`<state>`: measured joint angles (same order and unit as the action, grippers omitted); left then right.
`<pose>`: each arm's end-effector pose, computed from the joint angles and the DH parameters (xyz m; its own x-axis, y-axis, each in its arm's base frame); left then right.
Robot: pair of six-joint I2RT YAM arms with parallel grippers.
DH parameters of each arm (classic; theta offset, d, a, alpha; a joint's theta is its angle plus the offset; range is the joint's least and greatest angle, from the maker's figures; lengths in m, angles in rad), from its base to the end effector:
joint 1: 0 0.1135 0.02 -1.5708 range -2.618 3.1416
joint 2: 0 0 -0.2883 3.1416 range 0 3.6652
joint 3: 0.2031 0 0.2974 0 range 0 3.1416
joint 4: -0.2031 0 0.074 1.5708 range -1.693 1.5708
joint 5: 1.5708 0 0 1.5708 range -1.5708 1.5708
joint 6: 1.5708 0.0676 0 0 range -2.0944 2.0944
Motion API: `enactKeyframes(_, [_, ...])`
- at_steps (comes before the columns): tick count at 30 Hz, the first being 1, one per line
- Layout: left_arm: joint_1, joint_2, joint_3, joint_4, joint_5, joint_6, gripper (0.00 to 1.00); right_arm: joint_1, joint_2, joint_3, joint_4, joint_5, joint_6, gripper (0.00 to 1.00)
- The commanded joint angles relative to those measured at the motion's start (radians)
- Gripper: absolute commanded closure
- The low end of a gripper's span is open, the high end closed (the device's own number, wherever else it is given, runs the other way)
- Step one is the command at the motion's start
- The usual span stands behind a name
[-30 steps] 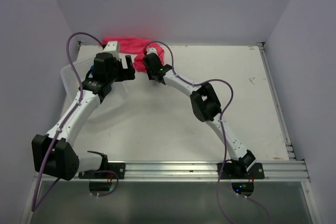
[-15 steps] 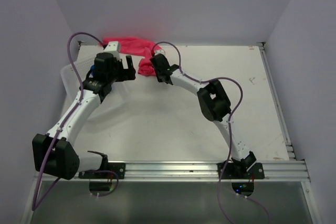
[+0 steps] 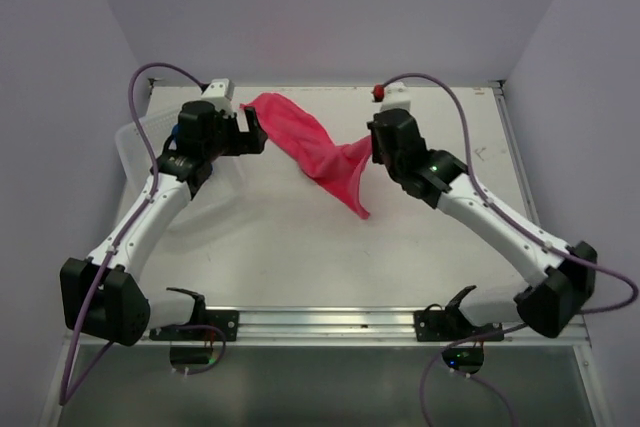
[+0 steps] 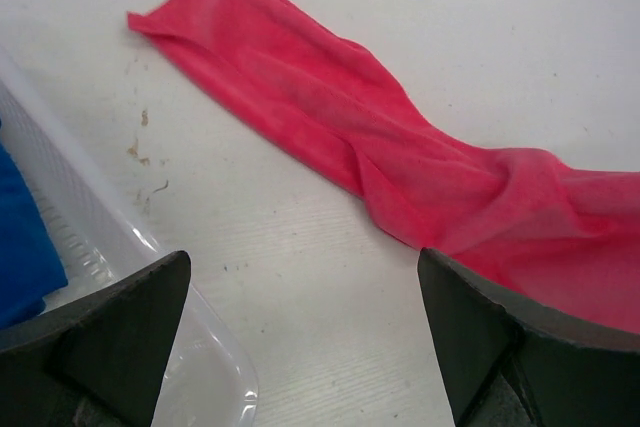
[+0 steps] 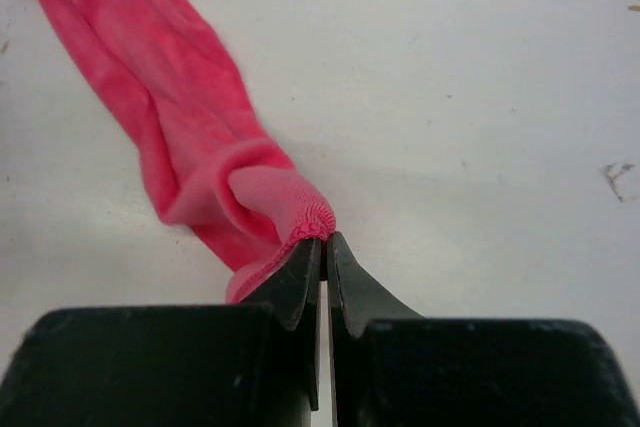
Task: Roll the towels
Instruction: Move the towel to the center of the board
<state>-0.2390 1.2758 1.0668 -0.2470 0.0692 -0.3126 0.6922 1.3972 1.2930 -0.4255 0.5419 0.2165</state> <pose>0.3492 -0.0899 0.3253 -0.4983 -0.1944 -0.8449 0.1505 0.9404 -0.3051 0.3148 0.2157 0.3602 -0.4238 -0.1122 -0.8988 -0.1158 0.9909 -0.0691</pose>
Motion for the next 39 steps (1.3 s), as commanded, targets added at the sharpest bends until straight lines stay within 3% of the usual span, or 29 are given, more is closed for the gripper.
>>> enactKeyframes(1, [-0.025,-0.026,-0.010,0.061,0.078,-0.016,0.00,-0.006,-0.176,-0.098,-0.100,0.069,0.049,1.00])
enactKeyframes(7, [-0.100,0.000,0.018,0.026,0.125,-0.011,0.00,-0.006,-0.332,-0.254,-0.173,0.118,0.121,1.00])
enactKeyframes(17, [-0.170,-0.001,-0.053,0.038,0.178,-0.095,0.00,-0.016,-0.392,-0.337,-0.130,0.105,0.205,1.00])
enactKeyframes(23, [-0.236,0.192,0.082,0.009,0.092,-0.083,0.01,-0.019,-0.432,-0.397,-0.163,0.151,0.291,1.00])
enactKeyframes(32, [-0.243,0.681,0.574,-0.171,-0.048,-0.036,0.10,-0.029,-0.555,-0.552,-0.193,0.150,0.405,1.00])
enactKeyframes(39, [-0.238,0.777,0.598,-0.232,-0.183,-0.108,0.11,-0.043,-0.541,-0.563,-0.205,0.176,0.437,1.00])
